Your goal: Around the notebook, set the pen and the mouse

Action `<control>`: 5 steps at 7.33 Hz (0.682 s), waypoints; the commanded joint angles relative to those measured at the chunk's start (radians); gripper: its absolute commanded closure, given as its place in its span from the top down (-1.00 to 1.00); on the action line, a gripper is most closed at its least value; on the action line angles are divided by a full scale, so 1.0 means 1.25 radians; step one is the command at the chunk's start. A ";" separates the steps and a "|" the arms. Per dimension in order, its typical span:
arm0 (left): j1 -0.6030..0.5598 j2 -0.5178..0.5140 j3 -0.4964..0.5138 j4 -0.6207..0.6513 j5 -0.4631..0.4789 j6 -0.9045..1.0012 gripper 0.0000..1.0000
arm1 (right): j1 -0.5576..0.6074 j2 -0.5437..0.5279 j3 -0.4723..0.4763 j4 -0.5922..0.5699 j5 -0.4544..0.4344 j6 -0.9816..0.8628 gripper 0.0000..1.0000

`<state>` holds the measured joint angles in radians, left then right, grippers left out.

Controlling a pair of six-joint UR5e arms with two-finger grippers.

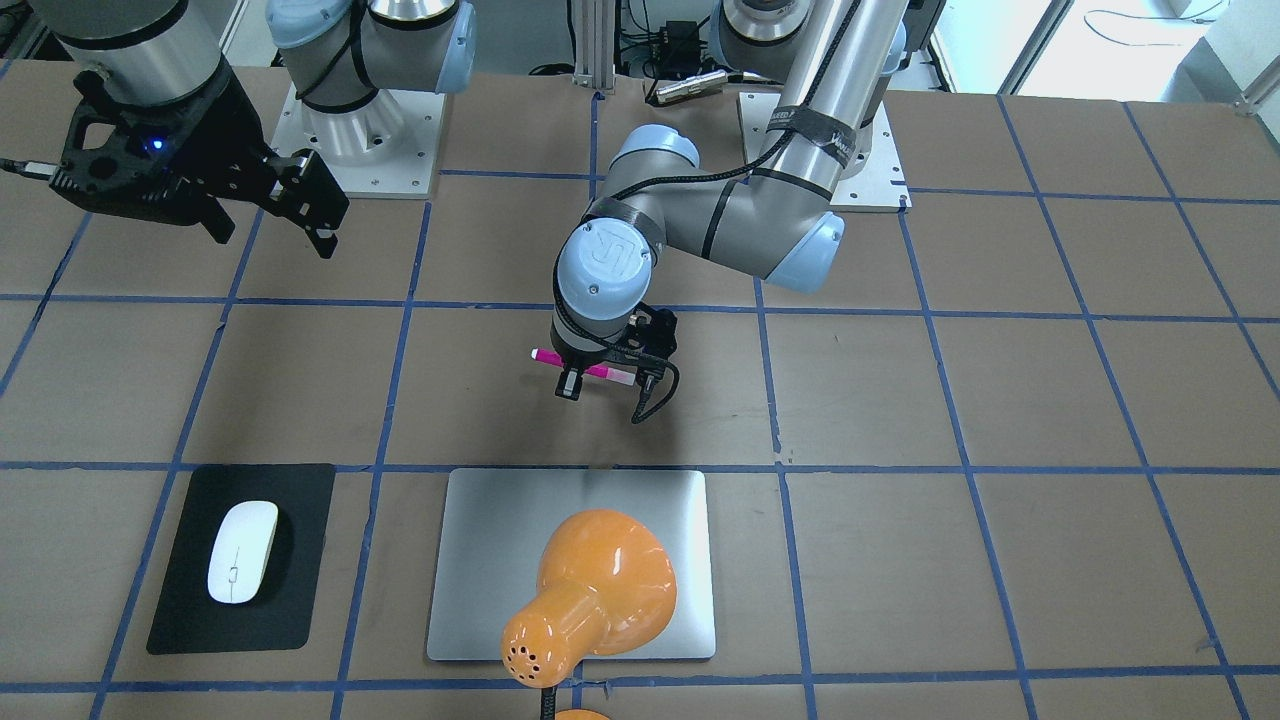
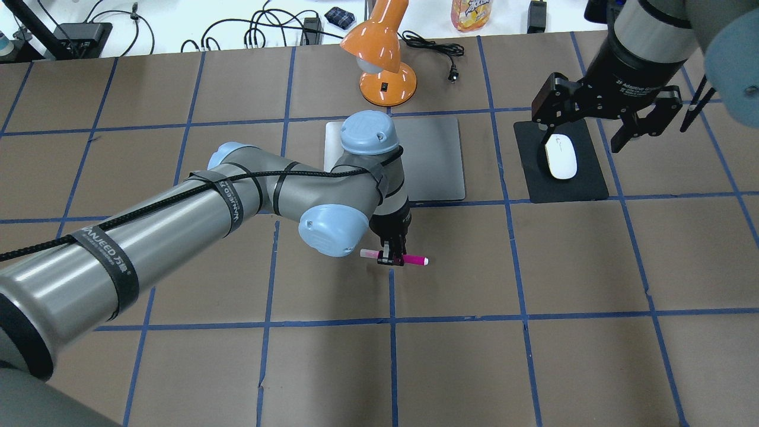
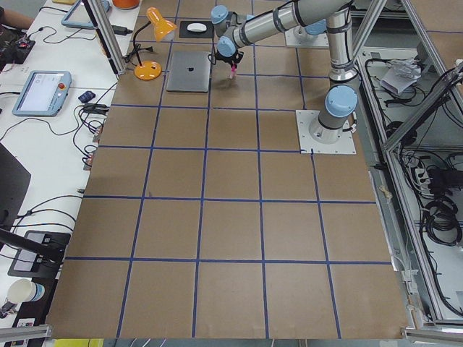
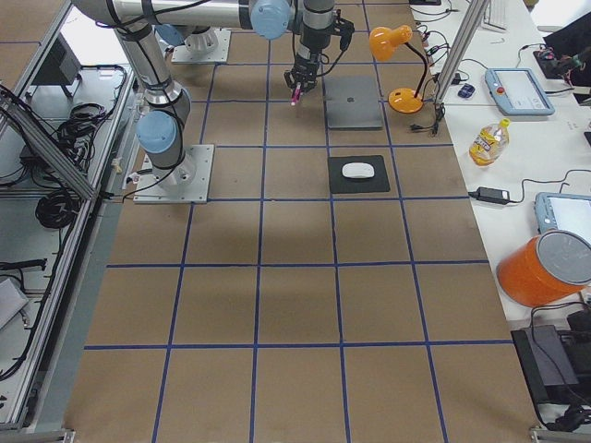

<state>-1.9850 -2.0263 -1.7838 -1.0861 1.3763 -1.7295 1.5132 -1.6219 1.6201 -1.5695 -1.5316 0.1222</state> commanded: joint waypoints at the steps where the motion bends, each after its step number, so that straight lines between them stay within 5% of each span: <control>1: 0.003 -0.005 -0.011 0.001 0.003 0.032 -1.00 | 0.001 -0.005 0.011 -0.008 0.003 -0.002 1.00; 2: 0.003 -0.007 -0.008 0.004 0.003 0.034 -0.90 | 0.001 -0.005 0.011 -0.008 -0.008 -0.005 1.00; 3: 0.004 -0.001 -0.010 0.001 0.047 0.051 0.54 | 0.001 -0.005 0.011 -0.007 -0.011 -0.006 1.00; 4: 0.015 0.004 -0.002 0.001 0.086 0.085 0.64 | 0.002 -0.007 0.000 -0.007 -0.006 -0.006 1.00; 5: 0.027 0.008 -0.010 0.002 0.090 0.086 1.00 | 0.002 -0.006 0.002 -0.010 -0.002 -0.011 1.00</control>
<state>-1.9678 -2.0232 -1.7920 -1.0839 1.4622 -1.6407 1.5150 -1.6291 1.6253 -1.5793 -1.5387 0.1140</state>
